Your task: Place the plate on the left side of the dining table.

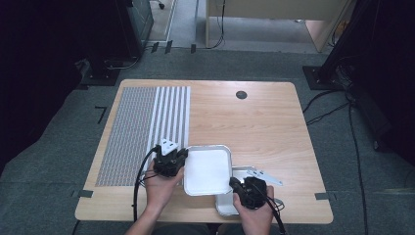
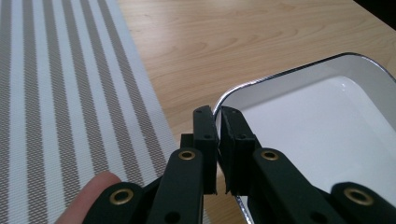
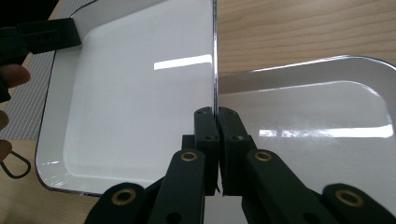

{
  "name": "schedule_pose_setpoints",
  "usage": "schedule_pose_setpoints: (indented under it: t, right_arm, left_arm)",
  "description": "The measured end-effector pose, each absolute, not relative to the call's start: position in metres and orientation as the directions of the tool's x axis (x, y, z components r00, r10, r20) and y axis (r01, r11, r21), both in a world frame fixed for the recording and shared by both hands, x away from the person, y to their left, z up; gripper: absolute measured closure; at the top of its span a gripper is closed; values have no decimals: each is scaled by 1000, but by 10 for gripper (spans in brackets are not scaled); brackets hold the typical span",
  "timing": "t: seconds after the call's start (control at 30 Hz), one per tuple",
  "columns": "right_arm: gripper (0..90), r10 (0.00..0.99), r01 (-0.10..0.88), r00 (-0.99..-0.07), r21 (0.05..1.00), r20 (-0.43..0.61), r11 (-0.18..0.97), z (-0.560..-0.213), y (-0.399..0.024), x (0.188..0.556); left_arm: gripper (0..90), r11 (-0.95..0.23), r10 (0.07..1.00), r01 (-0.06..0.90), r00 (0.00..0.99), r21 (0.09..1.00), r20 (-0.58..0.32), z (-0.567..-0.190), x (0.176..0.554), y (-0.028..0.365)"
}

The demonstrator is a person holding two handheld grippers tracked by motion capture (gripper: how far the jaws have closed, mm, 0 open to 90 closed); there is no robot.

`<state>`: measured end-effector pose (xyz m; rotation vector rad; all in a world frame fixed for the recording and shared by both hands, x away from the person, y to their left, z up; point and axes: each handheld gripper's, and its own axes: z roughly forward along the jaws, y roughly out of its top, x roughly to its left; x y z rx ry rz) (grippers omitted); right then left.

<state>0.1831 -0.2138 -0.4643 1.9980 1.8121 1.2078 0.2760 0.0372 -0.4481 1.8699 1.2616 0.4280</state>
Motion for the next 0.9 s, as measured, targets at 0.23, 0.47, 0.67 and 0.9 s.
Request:
schedule_pose_setpoints:
  t: [0.23,0.47,0.67,0.9]
  right_arm:
    - [892,891,750,-101,622,442,-224,-459,-192,197]
    - [891,879,754,-111,615,464,-230,-459,-172,208]
    - [891,877,757,-125,616,464,-218,-460,-154,217]
    - [892,872,760,-133,613,472,-216,-459,-135,227]
  left_arm:
    - [866,-143,897,603,413,785,-155,-441,283,61]
    - [866,-120,909,610,385,783,-160,-438,290,83]
    - [866,-106,919,617,361,780,-160,-439,294,102]
    - [867,-56,921,627,332,777,-202,-437,299,124]
